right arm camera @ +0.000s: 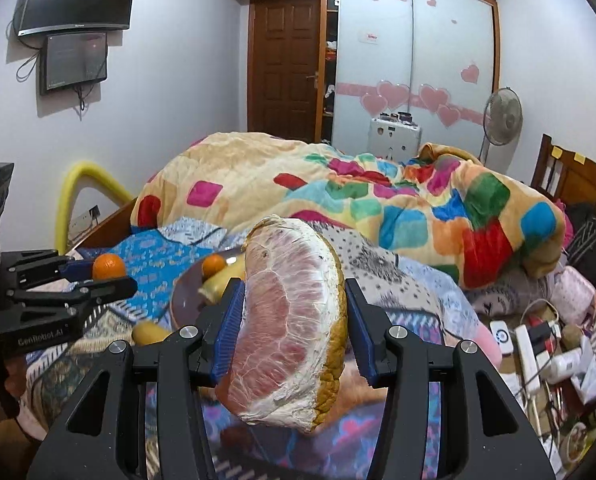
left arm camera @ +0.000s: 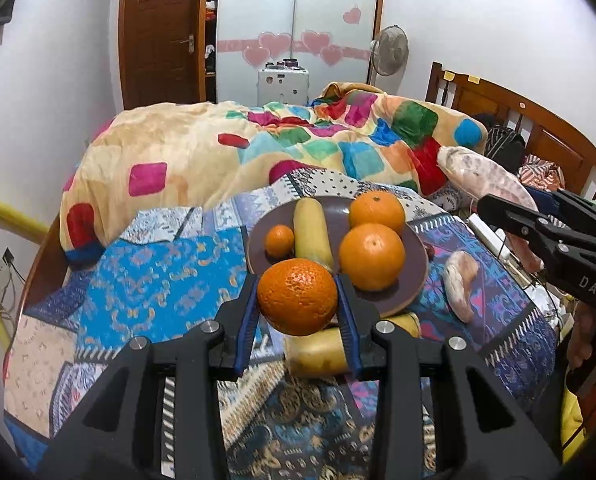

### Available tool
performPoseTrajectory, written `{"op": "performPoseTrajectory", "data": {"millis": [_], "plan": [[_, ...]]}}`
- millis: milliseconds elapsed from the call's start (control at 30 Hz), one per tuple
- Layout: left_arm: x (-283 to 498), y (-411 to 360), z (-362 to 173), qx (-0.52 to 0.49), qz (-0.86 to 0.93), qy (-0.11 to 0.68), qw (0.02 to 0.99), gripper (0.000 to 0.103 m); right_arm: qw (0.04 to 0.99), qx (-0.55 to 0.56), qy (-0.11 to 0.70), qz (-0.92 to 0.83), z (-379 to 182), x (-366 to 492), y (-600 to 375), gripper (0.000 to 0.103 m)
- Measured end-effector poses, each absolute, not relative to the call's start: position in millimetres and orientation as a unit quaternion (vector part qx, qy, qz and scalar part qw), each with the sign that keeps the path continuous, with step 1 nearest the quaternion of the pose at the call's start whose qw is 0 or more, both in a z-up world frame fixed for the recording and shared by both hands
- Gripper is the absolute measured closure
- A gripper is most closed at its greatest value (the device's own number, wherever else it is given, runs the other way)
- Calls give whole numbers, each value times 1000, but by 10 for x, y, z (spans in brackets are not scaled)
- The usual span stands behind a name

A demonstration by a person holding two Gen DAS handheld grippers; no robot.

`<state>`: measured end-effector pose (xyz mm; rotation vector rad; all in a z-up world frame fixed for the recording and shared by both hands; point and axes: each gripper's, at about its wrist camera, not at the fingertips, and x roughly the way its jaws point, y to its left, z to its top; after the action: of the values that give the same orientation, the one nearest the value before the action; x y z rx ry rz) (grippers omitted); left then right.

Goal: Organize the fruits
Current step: 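Carry the tangerine with the left tool while the right tool carries the pomelo segment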

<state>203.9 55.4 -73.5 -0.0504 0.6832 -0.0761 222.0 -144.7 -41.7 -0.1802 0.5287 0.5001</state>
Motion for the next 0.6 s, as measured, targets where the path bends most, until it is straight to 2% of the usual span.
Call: {"op": "performPoseTrajectory", "data": {"millis": [600], "plan": [[2637, 707, -976, -23, -34, 359, 933, 66, 918, -111, 278, 259, -565, 2790, -923, 57]]}}
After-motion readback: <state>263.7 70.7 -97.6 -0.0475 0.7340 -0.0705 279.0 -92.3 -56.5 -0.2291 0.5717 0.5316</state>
